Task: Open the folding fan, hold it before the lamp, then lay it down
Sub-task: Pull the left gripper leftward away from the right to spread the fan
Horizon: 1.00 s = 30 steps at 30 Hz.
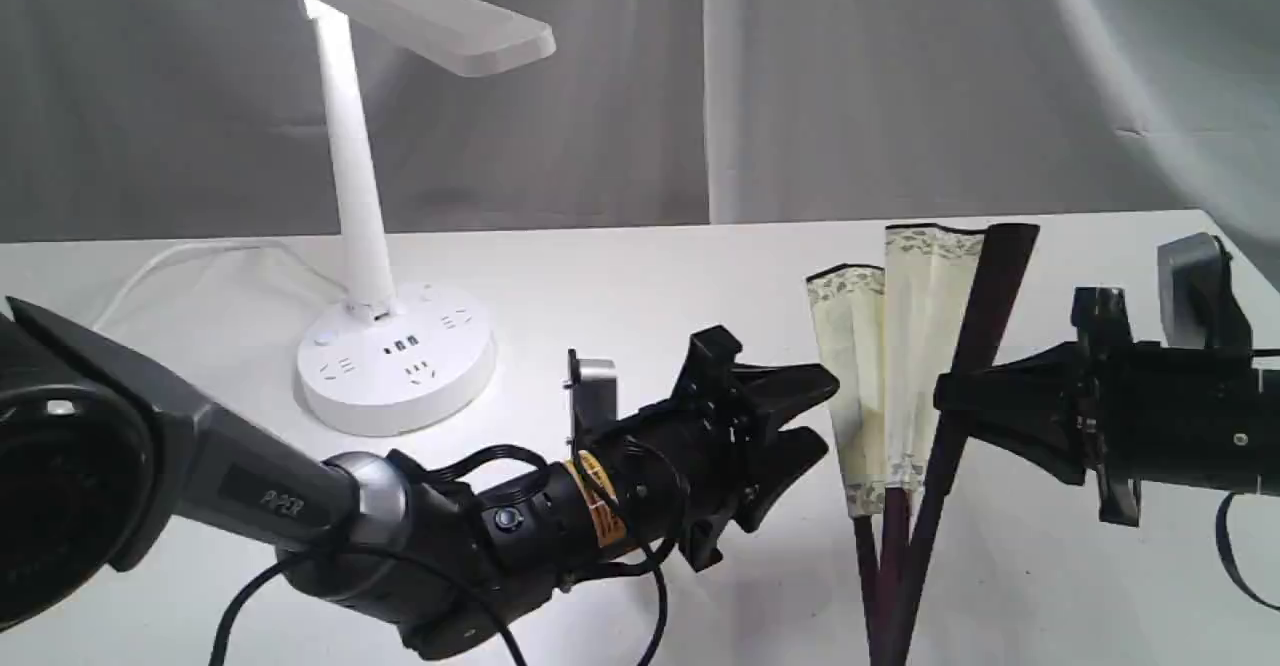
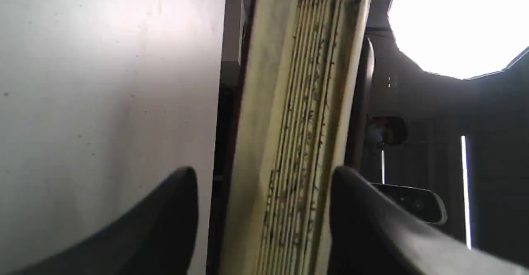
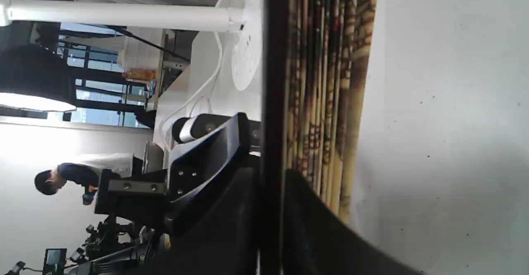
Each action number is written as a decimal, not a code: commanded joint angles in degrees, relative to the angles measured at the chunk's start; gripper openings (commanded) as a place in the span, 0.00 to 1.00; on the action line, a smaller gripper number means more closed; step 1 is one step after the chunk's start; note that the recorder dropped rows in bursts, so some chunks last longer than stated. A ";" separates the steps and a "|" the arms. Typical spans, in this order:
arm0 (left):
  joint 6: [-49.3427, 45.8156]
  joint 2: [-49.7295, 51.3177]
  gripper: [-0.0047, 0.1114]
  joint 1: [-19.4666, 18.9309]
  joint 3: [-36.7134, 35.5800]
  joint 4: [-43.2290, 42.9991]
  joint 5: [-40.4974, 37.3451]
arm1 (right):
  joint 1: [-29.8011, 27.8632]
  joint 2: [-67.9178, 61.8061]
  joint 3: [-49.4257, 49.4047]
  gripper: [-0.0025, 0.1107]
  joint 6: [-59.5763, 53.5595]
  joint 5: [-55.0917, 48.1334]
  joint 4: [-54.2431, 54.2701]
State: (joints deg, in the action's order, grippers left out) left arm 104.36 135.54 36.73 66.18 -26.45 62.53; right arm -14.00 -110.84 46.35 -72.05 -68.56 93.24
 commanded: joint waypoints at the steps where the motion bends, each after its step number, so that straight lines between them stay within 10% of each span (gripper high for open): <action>1: 0.45 0.07 0.48 -0.17 0.08 -0.30 2.46 | 0.77 0.63 -0.27 0.02 0.26 -1.40 0.97; 30: 0.58 0.70 0.48 -0.17 0.08 -2.71 1.99 | 0.96 0.63 -0.27 0.02 3.57 -1.40 0.19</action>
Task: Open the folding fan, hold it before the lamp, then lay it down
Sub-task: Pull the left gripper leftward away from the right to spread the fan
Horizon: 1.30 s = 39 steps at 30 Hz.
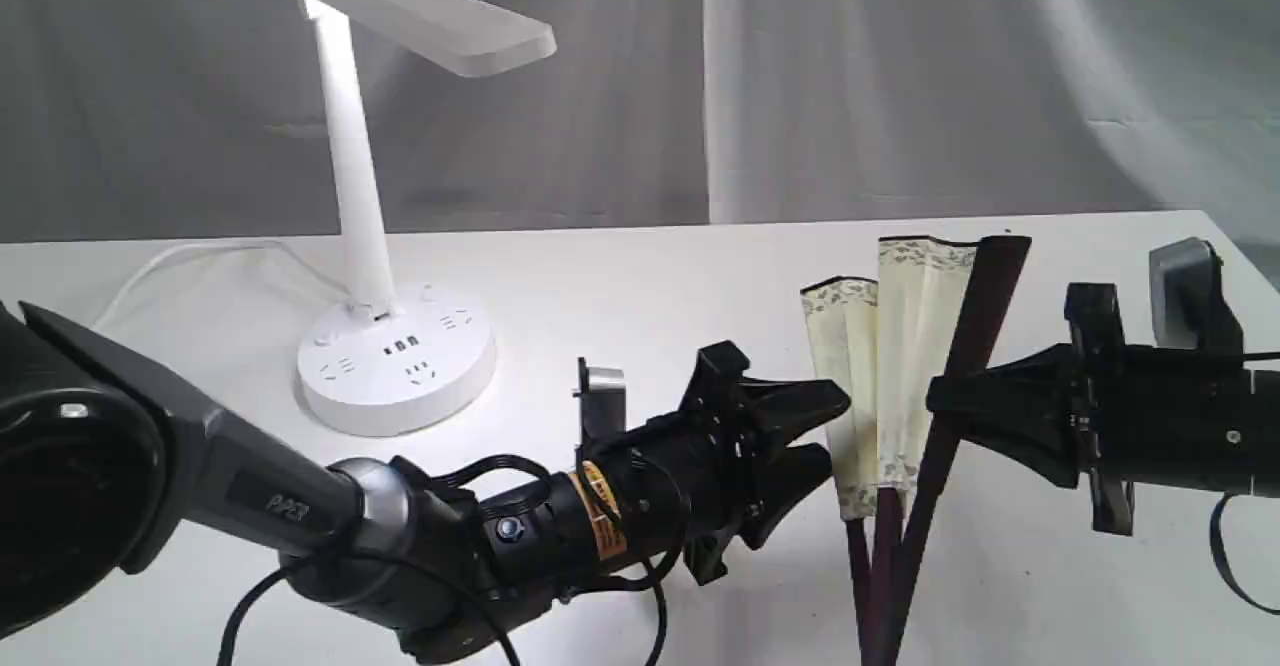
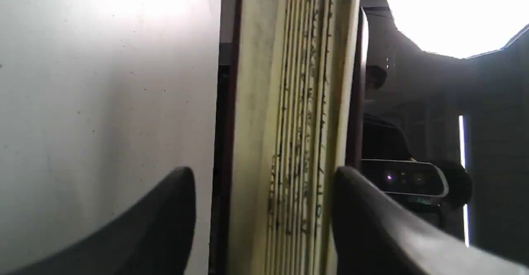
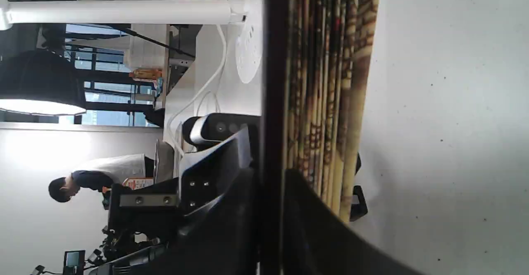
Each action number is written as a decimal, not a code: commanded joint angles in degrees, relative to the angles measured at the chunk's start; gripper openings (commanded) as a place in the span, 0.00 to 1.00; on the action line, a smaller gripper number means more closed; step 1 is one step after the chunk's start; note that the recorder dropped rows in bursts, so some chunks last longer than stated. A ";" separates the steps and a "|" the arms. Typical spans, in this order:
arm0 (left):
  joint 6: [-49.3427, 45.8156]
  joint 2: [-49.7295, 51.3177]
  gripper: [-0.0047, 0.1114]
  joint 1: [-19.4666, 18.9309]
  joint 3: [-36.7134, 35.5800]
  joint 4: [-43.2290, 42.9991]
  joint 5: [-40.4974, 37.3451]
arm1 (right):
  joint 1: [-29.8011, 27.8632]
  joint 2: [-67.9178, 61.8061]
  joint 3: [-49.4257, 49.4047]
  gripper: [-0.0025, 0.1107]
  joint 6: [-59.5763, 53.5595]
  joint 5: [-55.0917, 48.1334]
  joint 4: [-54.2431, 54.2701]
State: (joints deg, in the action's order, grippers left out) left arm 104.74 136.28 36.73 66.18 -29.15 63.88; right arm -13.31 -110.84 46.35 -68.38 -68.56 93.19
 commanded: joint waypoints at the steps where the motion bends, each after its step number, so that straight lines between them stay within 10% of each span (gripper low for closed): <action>1: 0.20 -0.04 0.48 -0.17 0.08 -0.14 0.63 | 0.28 0.63 -0.27 0.02 -0.11 -1.40 0.25; 15: 0.20 -0.04 0.45 -0.17 0.08 -1.88 0.10 | 3.52 0.63 -0.27 0.02 -1.48 -1.40 0.83; 26: 0.09 -0.04 0.05 -0.38 0.08 -2.75 0.10 | 3.52 0.63 -0.27 0.02 -2.03 -1.40 0.85; 39: 1.59 -0.04 0.04 -4.54 -0.03 -0.99 6.08 | 3.20 0.63 -0.27 0.02 -2.03 -1.40 5.93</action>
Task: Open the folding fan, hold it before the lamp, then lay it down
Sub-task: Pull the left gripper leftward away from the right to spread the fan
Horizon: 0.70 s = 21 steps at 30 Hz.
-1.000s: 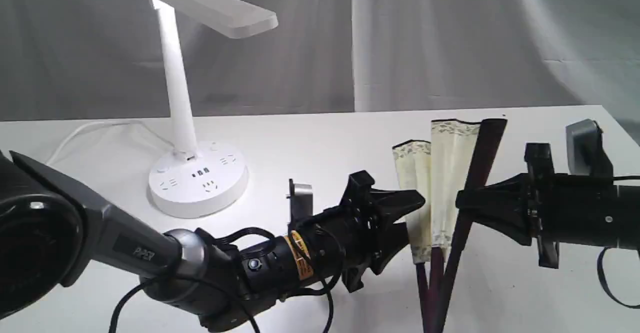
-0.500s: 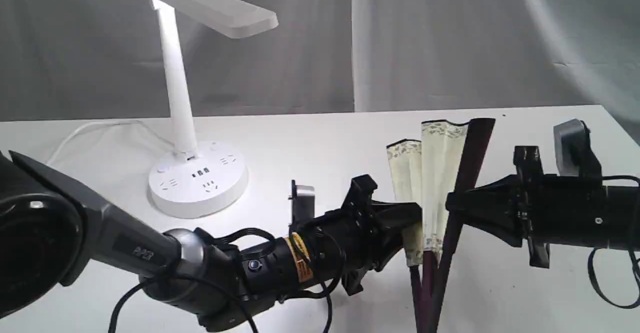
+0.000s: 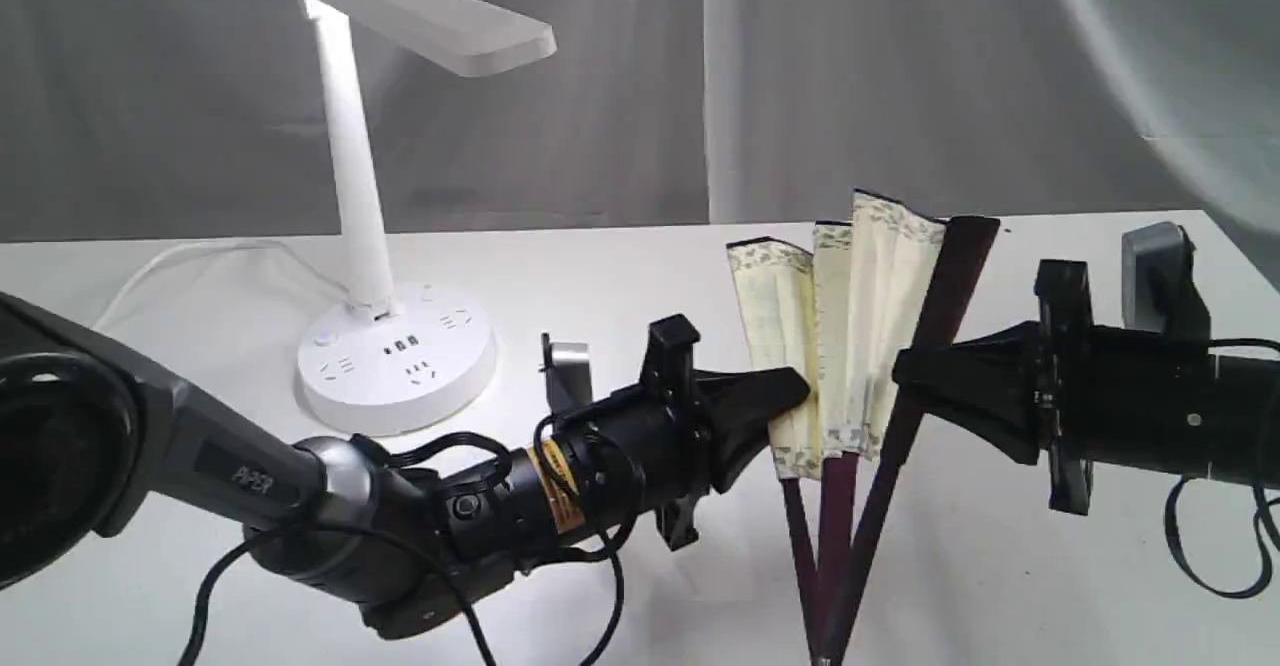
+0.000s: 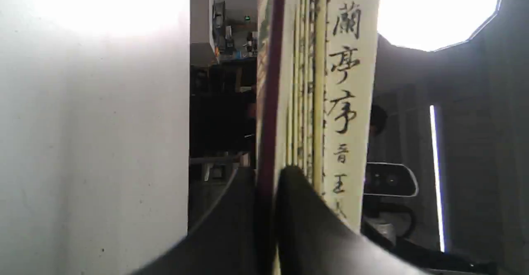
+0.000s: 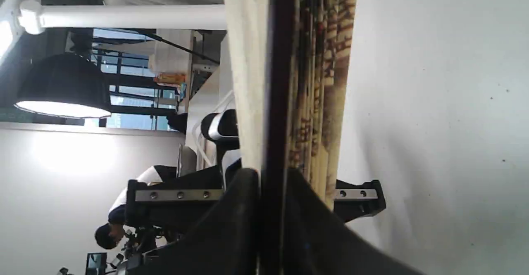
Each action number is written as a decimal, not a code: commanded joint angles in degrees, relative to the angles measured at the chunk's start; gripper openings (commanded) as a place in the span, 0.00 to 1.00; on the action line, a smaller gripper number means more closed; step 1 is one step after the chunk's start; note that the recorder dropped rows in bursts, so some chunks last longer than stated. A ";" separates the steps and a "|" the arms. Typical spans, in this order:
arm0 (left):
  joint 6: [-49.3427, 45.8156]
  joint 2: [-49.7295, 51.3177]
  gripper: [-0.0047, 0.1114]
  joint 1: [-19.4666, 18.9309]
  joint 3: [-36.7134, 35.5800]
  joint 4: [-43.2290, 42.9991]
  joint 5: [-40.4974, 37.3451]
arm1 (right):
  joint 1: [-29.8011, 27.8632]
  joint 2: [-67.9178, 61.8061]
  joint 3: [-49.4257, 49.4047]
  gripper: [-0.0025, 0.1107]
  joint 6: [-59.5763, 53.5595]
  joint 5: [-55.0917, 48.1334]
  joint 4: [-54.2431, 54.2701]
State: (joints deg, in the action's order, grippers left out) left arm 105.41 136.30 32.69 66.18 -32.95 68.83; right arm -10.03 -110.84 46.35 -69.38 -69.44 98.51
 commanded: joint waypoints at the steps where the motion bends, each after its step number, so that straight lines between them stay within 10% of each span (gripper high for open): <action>1: 1.07 -0.06 0.04 -0.50 -0.03 3.52 1.13 | -0.09 0.63 -0.27 0.02 -1.03 -0.52 0.84; 21: 2.97 -2.02 0.04 -0.50 -0.03 8.51 1.13 | -0.09 0.63 -0.27 0.02 -1.29 -0.52 1.43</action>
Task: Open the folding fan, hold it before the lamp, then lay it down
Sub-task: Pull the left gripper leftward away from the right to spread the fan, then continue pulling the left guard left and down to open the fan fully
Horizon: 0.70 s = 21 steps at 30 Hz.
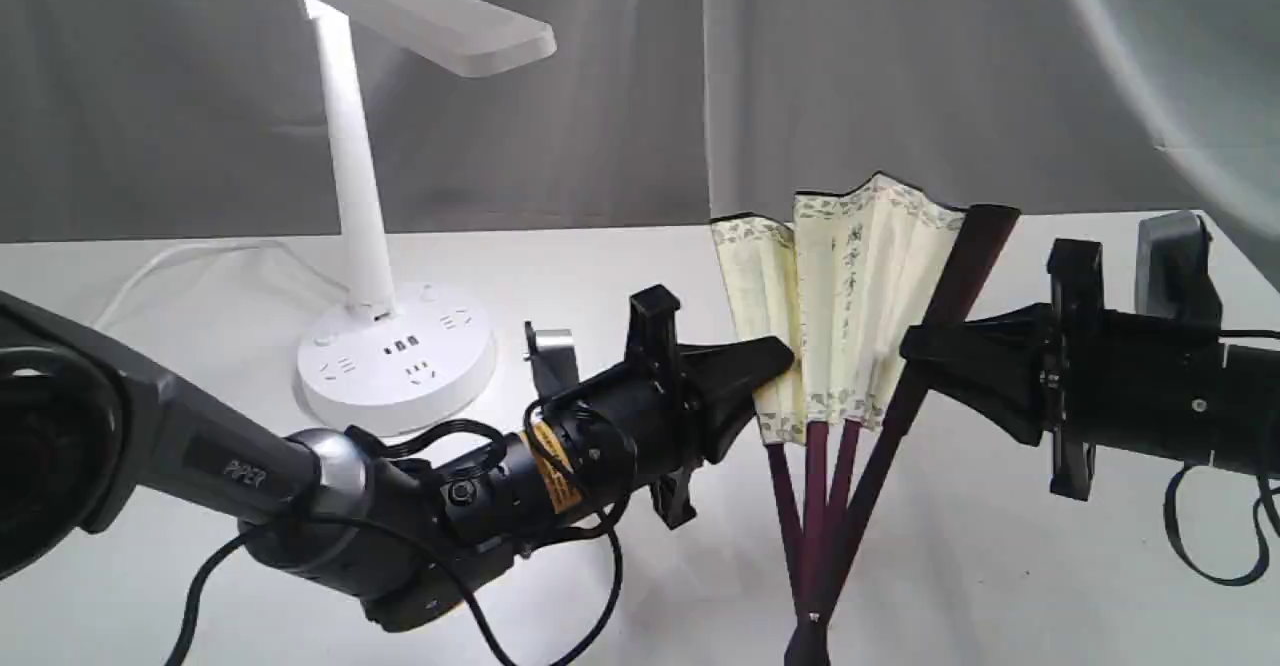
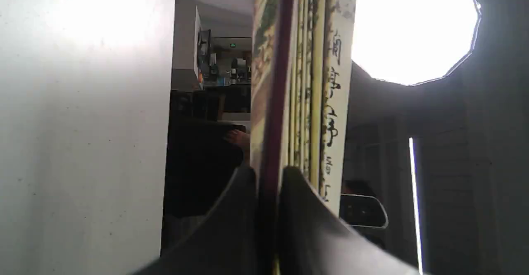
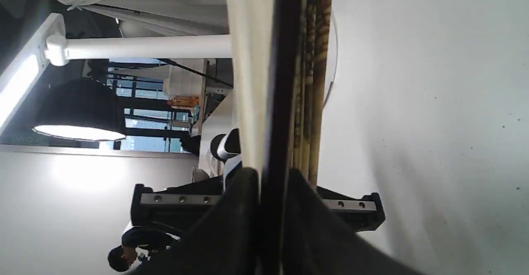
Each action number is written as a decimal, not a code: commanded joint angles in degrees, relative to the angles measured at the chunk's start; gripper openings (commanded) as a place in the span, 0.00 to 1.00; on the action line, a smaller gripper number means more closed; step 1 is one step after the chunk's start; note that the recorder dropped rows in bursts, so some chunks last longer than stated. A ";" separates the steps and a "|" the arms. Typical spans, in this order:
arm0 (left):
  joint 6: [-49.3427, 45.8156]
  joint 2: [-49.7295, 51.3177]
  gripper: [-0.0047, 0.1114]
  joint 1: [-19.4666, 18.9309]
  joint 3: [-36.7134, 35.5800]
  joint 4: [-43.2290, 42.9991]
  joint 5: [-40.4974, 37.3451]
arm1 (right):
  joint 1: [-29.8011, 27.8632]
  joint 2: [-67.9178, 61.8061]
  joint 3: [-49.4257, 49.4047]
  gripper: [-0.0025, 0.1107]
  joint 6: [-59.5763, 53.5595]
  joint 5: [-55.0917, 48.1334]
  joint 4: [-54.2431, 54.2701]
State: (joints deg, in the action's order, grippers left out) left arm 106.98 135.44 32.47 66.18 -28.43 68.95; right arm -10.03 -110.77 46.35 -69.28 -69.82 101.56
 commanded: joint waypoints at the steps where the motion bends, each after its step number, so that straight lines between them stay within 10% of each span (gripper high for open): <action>1: 1.40 -1.15 0.04 -0.27 -0.03 4.13 1.01 | -0.09 0.55 -0.27 0.02 -1.39 -0.14 -1.61; 21: 1.93 -1.45 0.04 1.25 -0.03 10.63 1.01 | -7.18 0.55 -0.27 0.02 -2.27 -0.14 -1.61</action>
State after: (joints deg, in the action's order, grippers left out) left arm 107.54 135.44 33.15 66.18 -21.34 68.83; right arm -16.24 -110.77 46.35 -69.41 -71.19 101.56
